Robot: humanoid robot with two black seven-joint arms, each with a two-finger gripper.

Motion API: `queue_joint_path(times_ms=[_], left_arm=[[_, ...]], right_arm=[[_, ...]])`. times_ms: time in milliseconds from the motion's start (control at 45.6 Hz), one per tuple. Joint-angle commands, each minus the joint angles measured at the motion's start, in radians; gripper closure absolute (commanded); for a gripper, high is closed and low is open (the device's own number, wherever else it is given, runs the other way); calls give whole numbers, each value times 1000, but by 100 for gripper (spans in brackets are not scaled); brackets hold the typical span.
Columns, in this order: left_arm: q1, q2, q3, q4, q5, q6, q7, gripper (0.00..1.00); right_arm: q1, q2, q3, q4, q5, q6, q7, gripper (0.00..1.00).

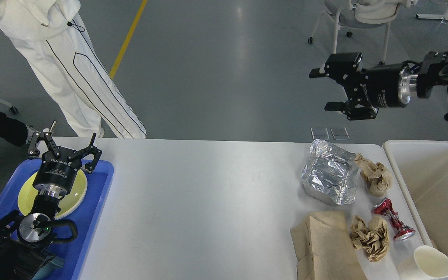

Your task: Tidy desktop

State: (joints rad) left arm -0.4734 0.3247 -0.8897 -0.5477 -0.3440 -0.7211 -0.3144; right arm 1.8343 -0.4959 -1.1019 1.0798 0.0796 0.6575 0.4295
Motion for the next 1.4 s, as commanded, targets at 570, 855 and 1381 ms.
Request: queue_joint_path(times_ms=[570,855,1381], left_arm=[[-1,1,0,0,-1,0,0,3],[-1,1,0,0,-1,0,0,3],[1,-1,0,0,-1,0,0,3]], right_arm=[[45,25,-44,255,-182,-200,-342,0],[79,43,-125,499,-166,-223,-408,0],[-3,172,-107,618,-41,-444,-388,0]])
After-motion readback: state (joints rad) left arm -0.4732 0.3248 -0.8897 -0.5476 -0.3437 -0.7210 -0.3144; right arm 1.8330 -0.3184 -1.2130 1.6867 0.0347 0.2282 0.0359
